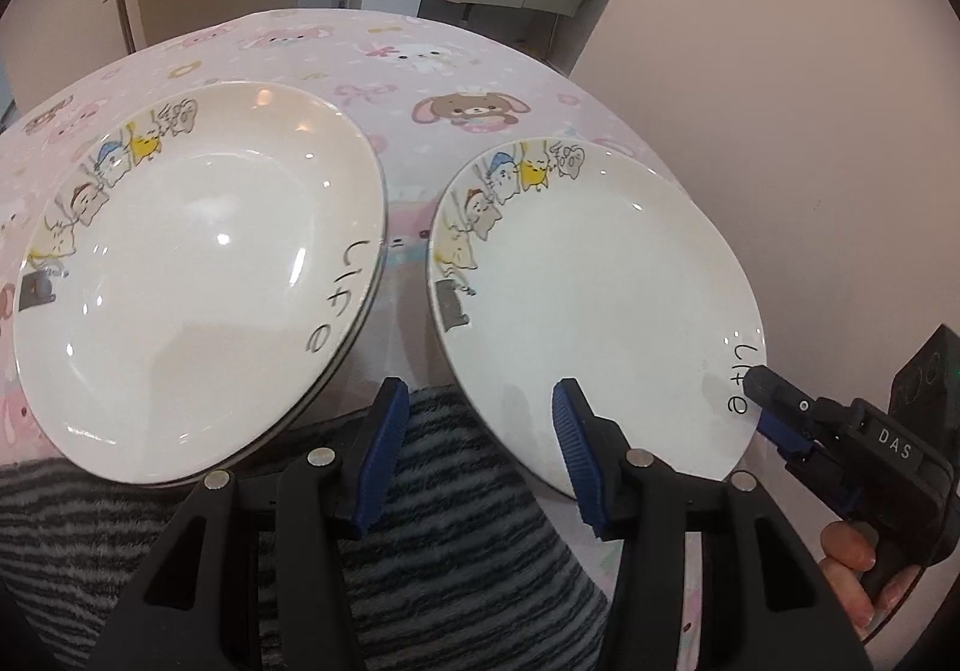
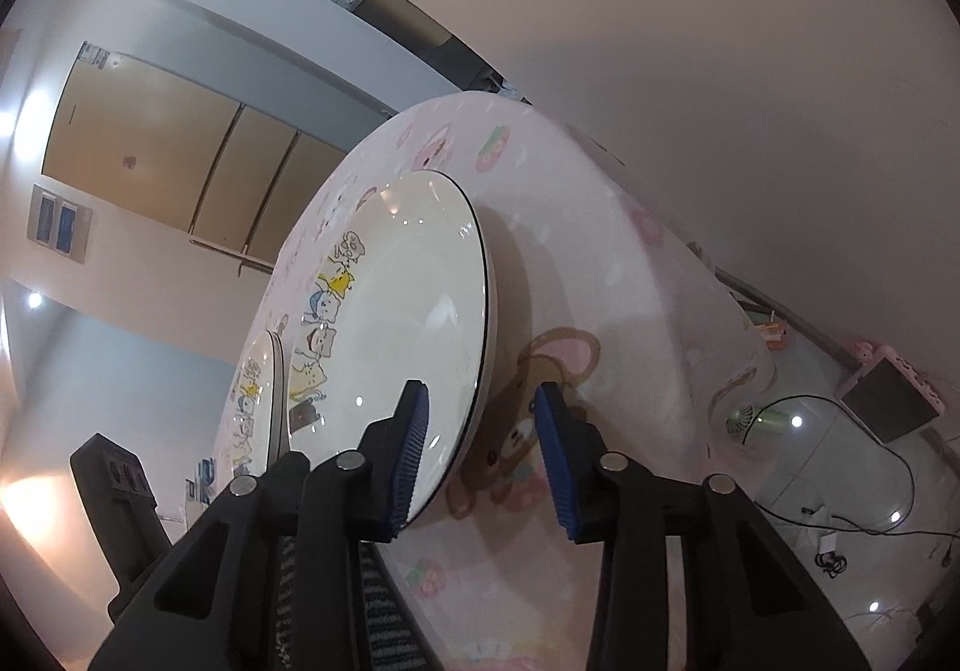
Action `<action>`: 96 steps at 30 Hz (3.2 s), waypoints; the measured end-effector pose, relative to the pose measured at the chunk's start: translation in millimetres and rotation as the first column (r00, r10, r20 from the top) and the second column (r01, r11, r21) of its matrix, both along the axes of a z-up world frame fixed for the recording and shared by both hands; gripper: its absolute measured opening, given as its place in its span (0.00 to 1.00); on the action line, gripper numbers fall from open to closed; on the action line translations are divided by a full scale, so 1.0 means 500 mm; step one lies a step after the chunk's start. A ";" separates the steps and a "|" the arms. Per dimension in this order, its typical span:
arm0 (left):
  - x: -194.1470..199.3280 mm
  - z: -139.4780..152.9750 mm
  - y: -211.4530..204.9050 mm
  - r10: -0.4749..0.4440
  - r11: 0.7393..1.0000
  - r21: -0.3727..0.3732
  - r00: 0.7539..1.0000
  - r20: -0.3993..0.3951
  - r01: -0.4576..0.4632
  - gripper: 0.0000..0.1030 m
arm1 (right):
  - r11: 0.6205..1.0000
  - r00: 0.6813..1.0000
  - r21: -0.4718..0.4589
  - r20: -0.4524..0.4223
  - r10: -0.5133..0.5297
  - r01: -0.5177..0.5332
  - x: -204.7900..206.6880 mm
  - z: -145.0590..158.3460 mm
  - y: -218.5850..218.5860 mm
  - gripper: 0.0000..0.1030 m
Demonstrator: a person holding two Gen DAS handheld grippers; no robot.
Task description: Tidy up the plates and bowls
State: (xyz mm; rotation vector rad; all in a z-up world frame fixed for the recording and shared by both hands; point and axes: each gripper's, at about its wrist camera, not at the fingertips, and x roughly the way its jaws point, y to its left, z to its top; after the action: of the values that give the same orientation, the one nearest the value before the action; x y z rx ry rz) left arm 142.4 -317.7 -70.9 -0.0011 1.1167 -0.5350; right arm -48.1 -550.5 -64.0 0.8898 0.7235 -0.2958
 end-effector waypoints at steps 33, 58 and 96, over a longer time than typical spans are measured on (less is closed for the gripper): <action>-0.024 0.029 -0.013 -0.048 0.998 0.046 0.995 0.088 0.044 0.19 | 0.990 0.996 -0.110 -0.031 0.082 -0.085 0.029 0.026 0.028 0.17; -0.042 0.198 0.280 0.154 0.988 -0.062 0.961 0.229 -0.143 0.19 | 0.921 0.947 -0.252 0.049 0.317 -0.296 0.139 0.182 0.293 0.18; 0.023 0.050 0.373 0.198 0.978 0.052 0.977 0.079 -0.203 0.20 | 0.907 0.921 -0.184 -0.173 0.348 -0.378 0.244 0.044 0.382 0.22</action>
State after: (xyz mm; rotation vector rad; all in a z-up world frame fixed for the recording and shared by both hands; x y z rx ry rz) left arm 154.0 -131.1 -45.7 -0.0414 1.0465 -0.3185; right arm 74.0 -359.4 -42.1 0.5176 0.9501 -0.0980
